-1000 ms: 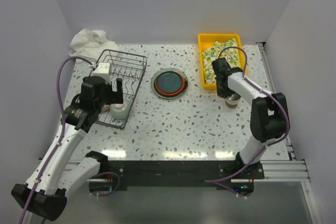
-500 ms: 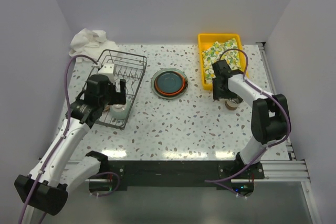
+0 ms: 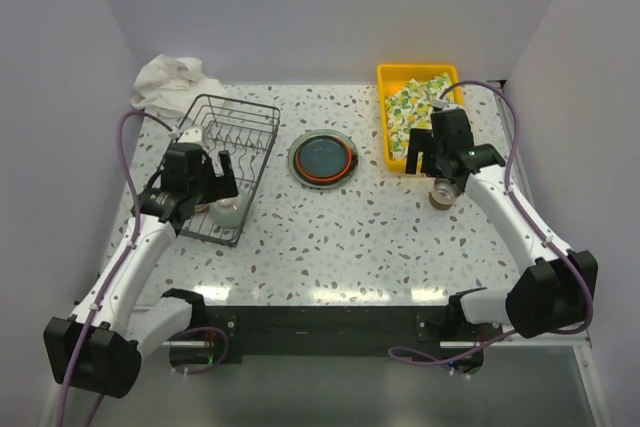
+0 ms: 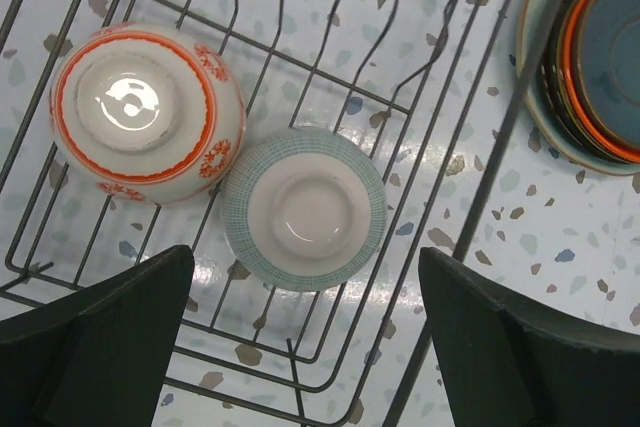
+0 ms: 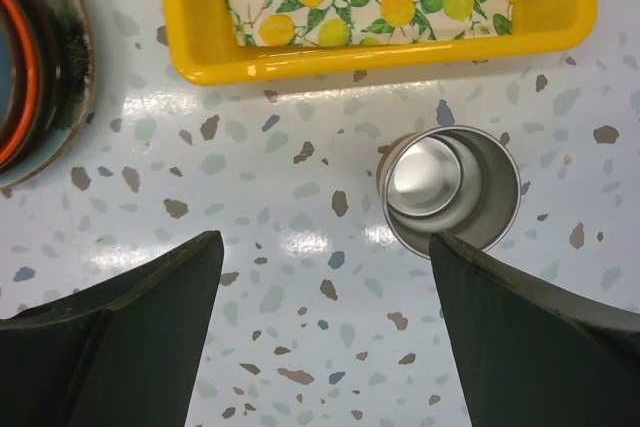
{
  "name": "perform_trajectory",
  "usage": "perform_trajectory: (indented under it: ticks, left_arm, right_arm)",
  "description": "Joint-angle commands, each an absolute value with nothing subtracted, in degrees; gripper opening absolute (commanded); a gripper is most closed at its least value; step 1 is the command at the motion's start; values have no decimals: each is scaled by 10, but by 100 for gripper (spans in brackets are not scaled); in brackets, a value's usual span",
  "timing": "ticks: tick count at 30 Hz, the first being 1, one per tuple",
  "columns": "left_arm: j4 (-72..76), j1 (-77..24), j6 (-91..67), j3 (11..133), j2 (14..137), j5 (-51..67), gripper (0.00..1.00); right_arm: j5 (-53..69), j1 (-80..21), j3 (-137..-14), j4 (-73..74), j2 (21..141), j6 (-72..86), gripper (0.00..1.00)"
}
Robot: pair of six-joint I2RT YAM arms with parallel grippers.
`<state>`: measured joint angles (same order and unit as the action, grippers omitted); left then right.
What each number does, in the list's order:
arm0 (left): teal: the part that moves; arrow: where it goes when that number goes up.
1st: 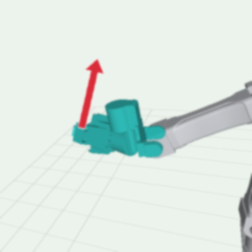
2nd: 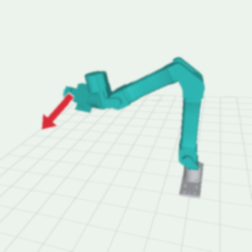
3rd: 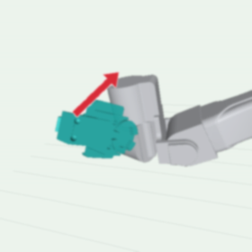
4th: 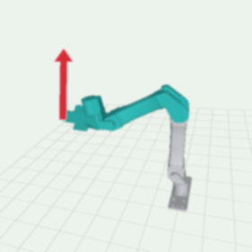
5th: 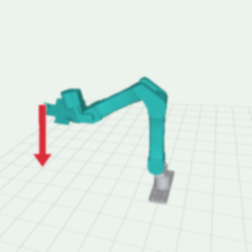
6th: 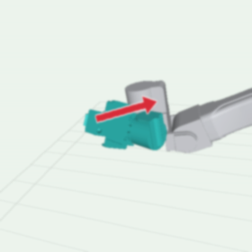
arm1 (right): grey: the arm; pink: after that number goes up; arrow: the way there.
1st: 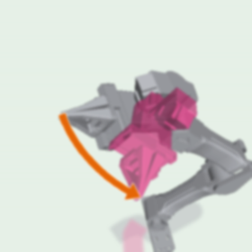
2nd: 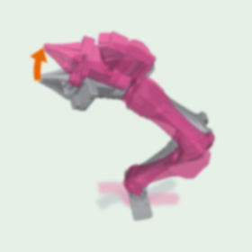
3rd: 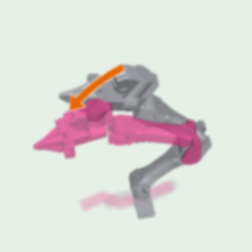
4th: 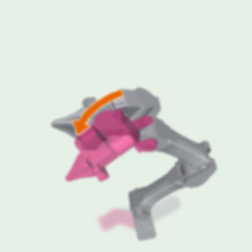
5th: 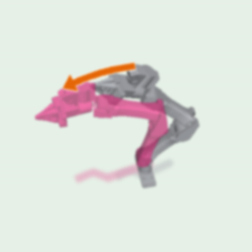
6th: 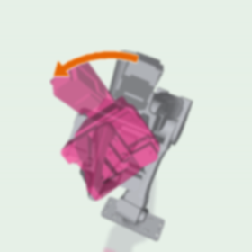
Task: Unload the mixed dishes from the dish rack
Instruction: Place the cup at the center of the board, then pick up the bowl from the dish rack.
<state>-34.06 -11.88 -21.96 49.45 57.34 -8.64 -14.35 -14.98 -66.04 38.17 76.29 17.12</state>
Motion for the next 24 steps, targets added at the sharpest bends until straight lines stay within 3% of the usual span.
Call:
perform_trajectory:
  ticks: [1,6,14,19,24]
  left_arm:
    - [-297,-70,-285,466,574,-18,100]
    - [-269,-33,-344,431,576,10,100]
    - [-199,54,-422,359,567,78,99]
    - [-170,66,-422,327,568,91,90]
    - [-169,66,-421,318,577,86,88]
  right_arm:
    - [-75,-151,-641,339,730,187,93]
    - [-19,-151,-628,326,718,199,98]
    - [41,-152,-615,309,704,209,98]
    - [62,-152,-603,295,689,214,98]
    - [76,-154,-591,281,685,221,98]
